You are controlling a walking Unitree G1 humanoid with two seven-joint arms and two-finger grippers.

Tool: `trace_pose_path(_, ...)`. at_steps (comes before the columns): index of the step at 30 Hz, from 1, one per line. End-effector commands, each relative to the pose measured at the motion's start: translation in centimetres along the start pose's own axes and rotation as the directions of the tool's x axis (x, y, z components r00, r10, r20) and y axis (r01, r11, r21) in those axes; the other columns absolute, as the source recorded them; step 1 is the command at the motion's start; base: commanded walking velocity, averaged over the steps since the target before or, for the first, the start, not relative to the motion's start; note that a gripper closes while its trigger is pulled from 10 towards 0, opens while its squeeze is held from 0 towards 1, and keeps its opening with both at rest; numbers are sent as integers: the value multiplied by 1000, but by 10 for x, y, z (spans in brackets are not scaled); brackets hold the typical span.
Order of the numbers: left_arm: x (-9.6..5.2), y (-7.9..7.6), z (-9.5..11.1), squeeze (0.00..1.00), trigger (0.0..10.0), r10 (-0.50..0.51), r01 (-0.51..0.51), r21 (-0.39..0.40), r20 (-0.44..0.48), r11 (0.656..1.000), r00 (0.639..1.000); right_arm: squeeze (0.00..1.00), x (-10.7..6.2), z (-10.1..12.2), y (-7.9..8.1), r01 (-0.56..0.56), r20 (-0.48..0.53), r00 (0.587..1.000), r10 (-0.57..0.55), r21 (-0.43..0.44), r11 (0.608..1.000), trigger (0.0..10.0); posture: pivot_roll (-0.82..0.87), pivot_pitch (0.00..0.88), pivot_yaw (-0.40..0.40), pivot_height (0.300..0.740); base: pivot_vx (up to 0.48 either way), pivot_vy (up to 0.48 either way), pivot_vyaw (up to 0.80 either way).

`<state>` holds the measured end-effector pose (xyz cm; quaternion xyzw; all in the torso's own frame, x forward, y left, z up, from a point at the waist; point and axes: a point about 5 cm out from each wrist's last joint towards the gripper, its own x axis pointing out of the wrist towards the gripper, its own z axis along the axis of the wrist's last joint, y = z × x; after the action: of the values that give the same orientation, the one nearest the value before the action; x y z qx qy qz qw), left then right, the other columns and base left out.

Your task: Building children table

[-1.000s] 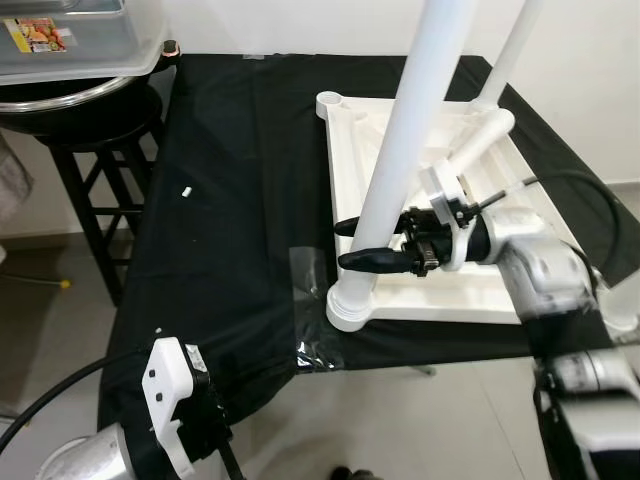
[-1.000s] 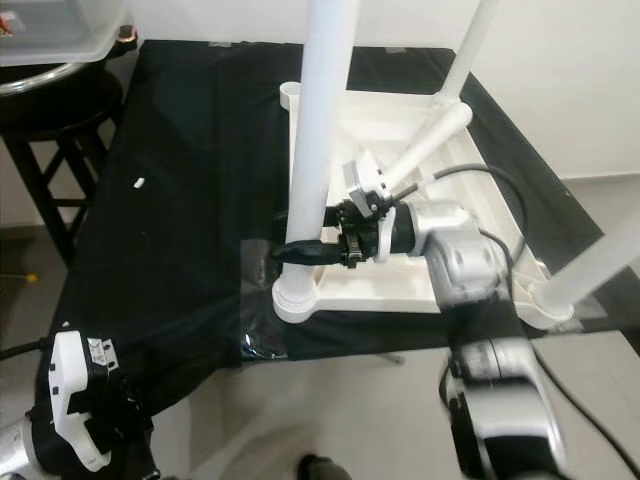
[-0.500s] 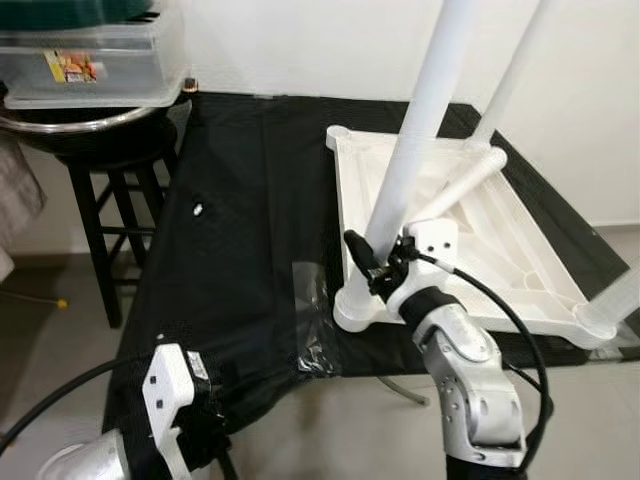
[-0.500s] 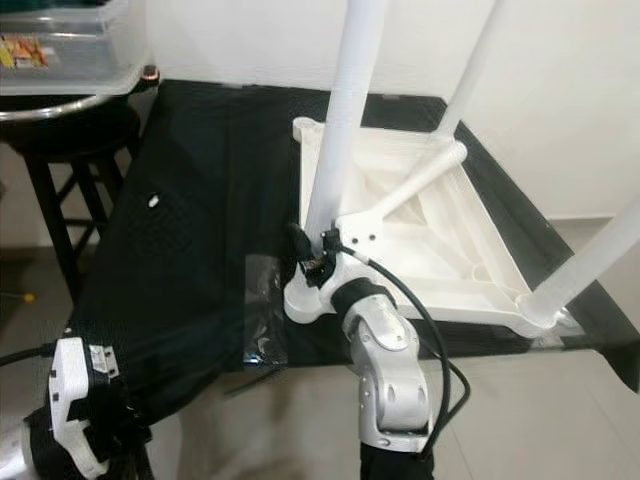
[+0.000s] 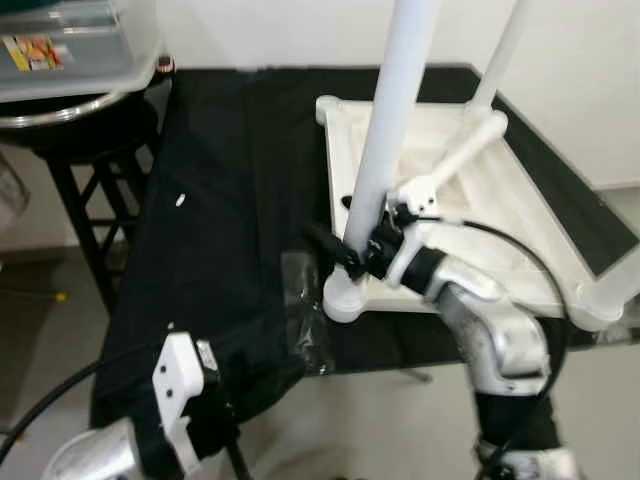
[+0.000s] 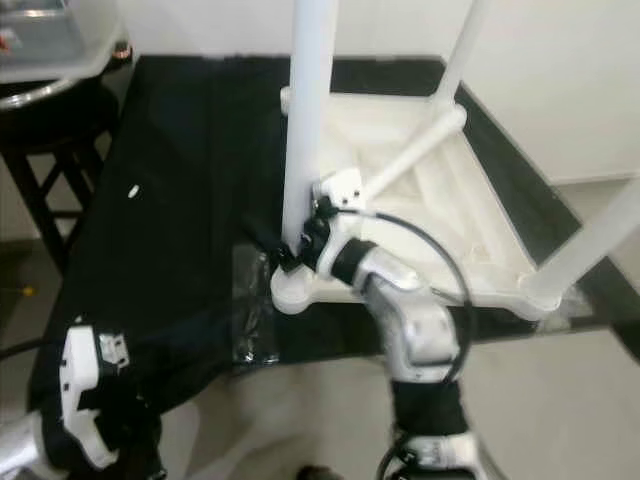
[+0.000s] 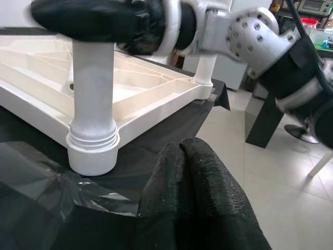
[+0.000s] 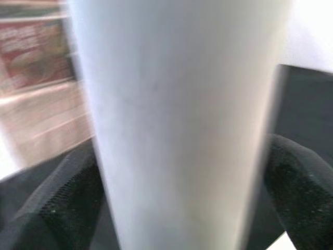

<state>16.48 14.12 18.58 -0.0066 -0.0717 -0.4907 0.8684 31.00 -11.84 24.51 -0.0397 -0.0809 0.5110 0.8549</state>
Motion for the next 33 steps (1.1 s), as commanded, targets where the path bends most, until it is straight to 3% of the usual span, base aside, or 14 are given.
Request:
trace_pose_path(1, 0, -3, -2, 0, 10000, -9, 9, -15, -9, 1000, 1000, 1000, 3, -4, 7, -118, 4, 993, 118, 8, 993, 10000, 51, 195, -93, 740, 0, 0, 0)
trace_pose_path(2, 0, -3, -2, 0, 10000, -8, 8, -14, -10, 1000, 1000, 984, 2, -3, 3, -155, -12, 988, 155, -4, 988, 10000, 59, 197, -95, 740, 0, 0, 0)
trace_pose_path(3, -1, -3, -2, 0, 10000, -7, 7, -14, -11, 1000, 1000, 412, 1, 0, -3, -202, -30, 979, 202, -12, 979, 10000, 61, 198, -94, 740, 0, 0, 0)
trace_pose_path(4, -1, -3, -2, 0, 10000, -7, 7, -14, -11, 1000, 1000, 412, 1, 0, -3, -202, -30, 979, 202, -12, 979, 10000, 61, 198, -94, 740, 0, 0, 0)
trace_pose_path(5, -2, -4, -1, 0, 10000, -5, 5, -14, -13, 1000, 1000, 0, 1, 3, -11, -275, -63, 960, 273, -14, 961, 10000, 70, 201, -94, 740, 0, 0, 0)
trace_pose_path(15, -5, -6, 0, 0, 10000, 4, -4, -12, -26, 1000, 1000, 0, 18, 16, -38, -312, -63, 949, 309, -44, 949, 10000, 95, 209, -100, 740, 0, 0, 0)
trace_pose_path(16, -6, -6, 0, 0, 10000, 5, -5, -12, -27, 1000, 1000, 0, 19, 17, -40, -323, -58, 945, 321, -39, 946, 9137, 95, 209, -100, 740, 0, 0, 0)
trace_pose_path(17, -6, -6, 1, 0, 10000, 7, -7, -11, -29, 1000, 1000, 0, 19, 16, -41, -336, -54, 941, 334, -26, 942, 0, 102, 211, -102, 740, 0, 0, 0)
trace_pose_path(25, -7, -6, 1, 0, 10000, 13, -13, -9, -32, 1000, 999, 0, 11, 7, -45, -381, -56, 923, 381, 15, 925, 0, 99, 205, -97, 740, 0, 0, 0)
trace_pose_path(29, -7, -6, 0, 0, 10000, 9, -9, -10, -31, 1000, 999, 0, -3, -2, -43, -407, -38, 912, 410, 67, 911, 0, 91, 201, -96, 740, 0, 0, 0)
trace_pose_path(31, -7, -6, 0, 0, 10000, 9, -9, -11, -30, 1000, 999, 0, -8, -6, -42, -398, -28, 916, 401, 80, 914, 0, 85, 200, -93, 740, 0, 0, 0)
trace_pose_path(33, -7, -6, -1, 0, 10000, 7, -7, -15, -30, 1000, 1000, 0, -16, -18, -33, -294, -45, 954, 297, 69, 953, 0, 73, 201, -87, 740, 0, 0, 0)
